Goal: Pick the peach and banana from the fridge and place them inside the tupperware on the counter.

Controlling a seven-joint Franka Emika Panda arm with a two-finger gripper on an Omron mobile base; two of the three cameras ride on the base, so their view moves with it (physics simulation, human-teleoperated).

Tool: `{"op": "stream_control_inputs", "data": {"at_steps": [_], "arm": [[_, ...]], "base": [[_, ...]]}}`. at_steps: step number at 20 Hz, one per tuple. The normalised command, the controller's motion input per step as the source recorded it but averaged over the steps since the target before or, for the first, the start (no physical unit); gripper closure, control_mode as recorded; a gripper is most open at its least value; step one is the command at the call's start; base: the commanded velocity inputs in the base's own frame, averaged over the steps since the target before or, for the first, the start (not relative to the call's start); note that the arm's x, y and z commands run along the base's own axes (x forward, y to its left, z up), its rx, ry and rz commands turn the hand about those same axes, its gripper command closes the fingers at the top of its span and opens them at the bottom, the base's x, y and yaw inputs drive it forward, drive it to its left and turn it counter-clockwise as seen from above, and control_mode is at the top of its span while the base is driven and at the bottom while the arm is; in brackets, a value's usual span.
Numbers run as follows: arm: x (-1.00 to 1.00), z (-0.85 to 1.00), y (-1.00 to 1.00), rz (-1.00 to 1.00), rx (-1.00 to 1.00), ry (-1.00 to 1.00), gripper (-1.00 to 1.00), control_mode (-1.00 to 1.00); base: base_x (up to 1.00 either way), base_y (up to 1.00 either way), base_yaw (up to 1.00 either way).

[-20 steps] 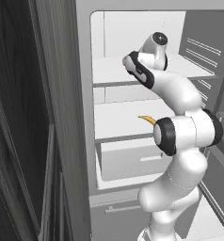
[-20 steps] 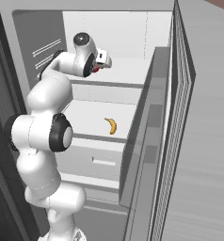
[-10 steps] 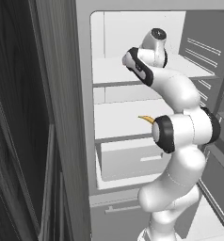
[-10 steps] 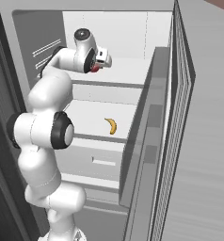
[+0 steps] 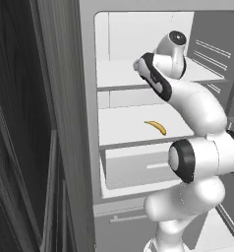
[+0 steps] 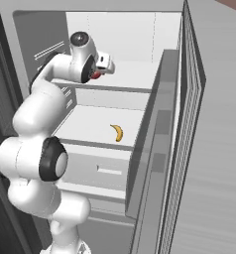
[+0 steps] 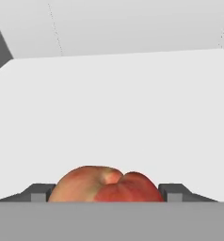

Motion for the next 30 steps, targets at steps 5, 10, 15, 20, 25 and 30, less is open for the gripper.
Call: {"op": "stream_control_inputs", "data": {"at_steps": [5, 10, 15, 20, 25, 30], "arm": [[-1.0, 0.0, -0.02, 0.02, 0.0, -0.04, 1.0, -1.0], [-1.0, 0.09, 0.0, 0.1, 0.0, 0.12, 1.0, -1.0], [-0.99, 0.26, 0.0, 0.15, 0.0, 0.24, 1.0, -1.0], [-0.94, 0.22, 0.0, 0.07, 0.0, 0.29, 1.0, -1.0], [-0.58, 0.03, 0.07, 0.01, -0.03, 0.25, 1.0, -1.0], [-0.52, 0.0, 0.0, 0.0, 0.0, 0.1, 1.0, -1.0]], "base": [[0.0, 0.0, 0.0], [0.0, 0.0, 0.0], [0.0, 0.0, 0.0], [0.0, 0.0, 0.0], [0.0, 0.0, 0.0], [0.0, 0.0, 0.0]]}}
